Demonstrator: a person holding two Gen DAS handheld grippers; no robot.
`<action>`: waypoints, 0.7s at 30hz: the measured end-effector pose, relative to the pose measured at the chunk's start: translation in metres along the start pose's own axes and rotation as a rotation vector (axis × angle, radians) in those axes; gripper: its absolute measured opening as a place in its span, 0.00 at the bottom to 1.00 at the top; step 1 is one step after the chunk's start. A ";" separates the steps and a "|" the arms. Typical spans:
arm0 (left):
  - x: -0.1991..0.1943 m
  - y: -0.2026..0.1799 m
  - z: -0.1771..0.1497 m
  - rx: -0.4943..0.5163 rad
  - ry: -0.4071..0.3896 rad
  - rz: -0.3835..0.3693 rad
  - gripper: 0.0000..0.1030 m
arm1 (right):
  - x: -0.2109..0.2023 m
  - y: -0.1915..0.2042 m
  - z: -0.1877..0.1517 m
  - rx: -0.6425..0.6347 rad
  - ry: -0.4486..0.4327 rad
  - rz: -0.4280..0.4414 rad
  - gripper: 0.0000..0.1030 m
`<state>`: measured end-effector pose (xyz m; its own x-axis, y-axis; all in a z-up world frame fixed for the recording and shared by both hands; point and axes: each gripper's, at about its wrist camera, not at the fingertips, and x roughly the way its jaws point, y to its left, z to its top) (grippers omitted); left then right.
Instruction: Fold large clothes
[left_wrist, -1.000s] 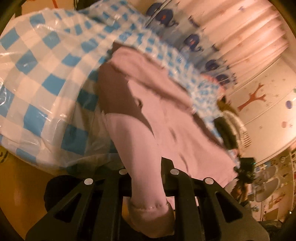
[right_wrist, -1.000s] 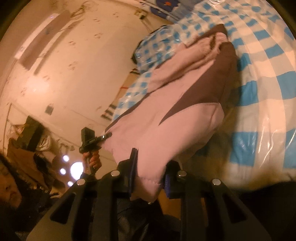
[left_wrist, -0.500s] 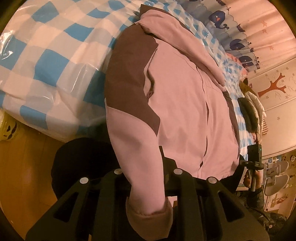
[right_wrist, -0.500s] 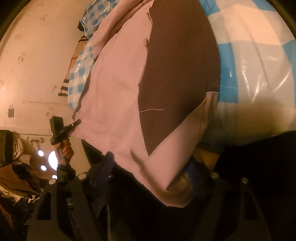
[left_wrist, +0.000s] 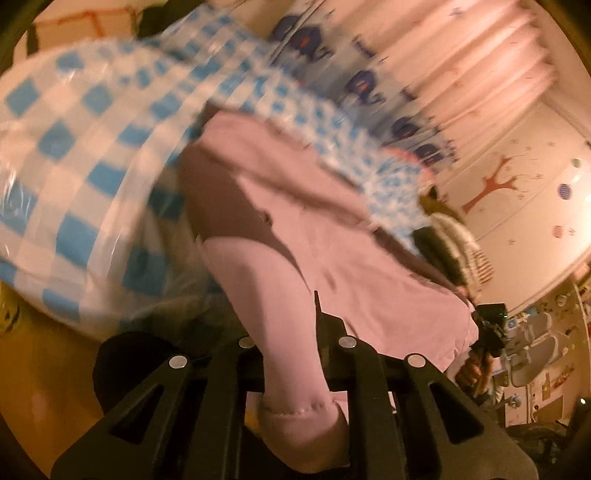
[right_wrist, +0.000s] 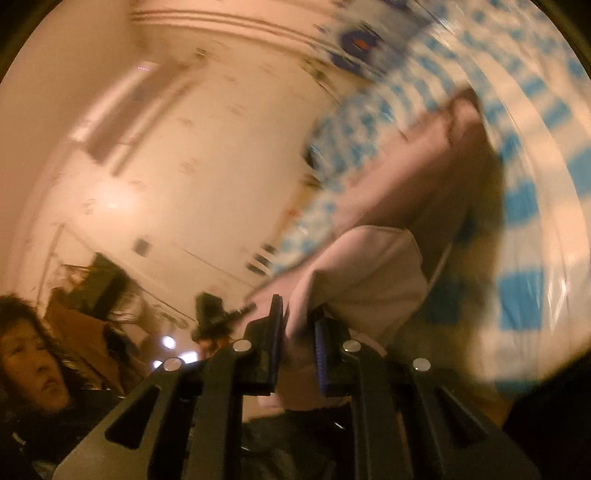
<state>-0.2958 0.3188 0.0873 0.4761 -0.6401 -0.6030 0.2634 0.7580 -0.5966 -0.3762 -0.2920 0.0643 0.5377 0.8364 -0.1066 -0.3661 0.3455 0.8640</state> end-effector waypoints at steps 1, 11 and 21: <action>-0.013 -0.011 -0.002 0.017 -0.022 -0.020 0.10 | -0.007 0.005 0.002 -0.015 -0.021 0.028 0.16; -0.005 0.049 -0.044 -0.154 0.045 -0.052 0.10 | -0.048 -0.060 -0.025 0.128 -0.032 0.033 0.15; -0.003 0.049 -0.046 -0.135 0.046 -0.061 0.10 | -0.039 -0.089 -0.059 0.274 0.278 -0.241 0.71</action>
<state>-0.3234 0.3524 0.0355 0.4226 -0.6922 -0.5850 0.1743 0.6956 -0.6970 -0.4088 -0.3306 -0.0376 0.3454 0.8412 -0.4161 -0.0209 0.4502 0.8927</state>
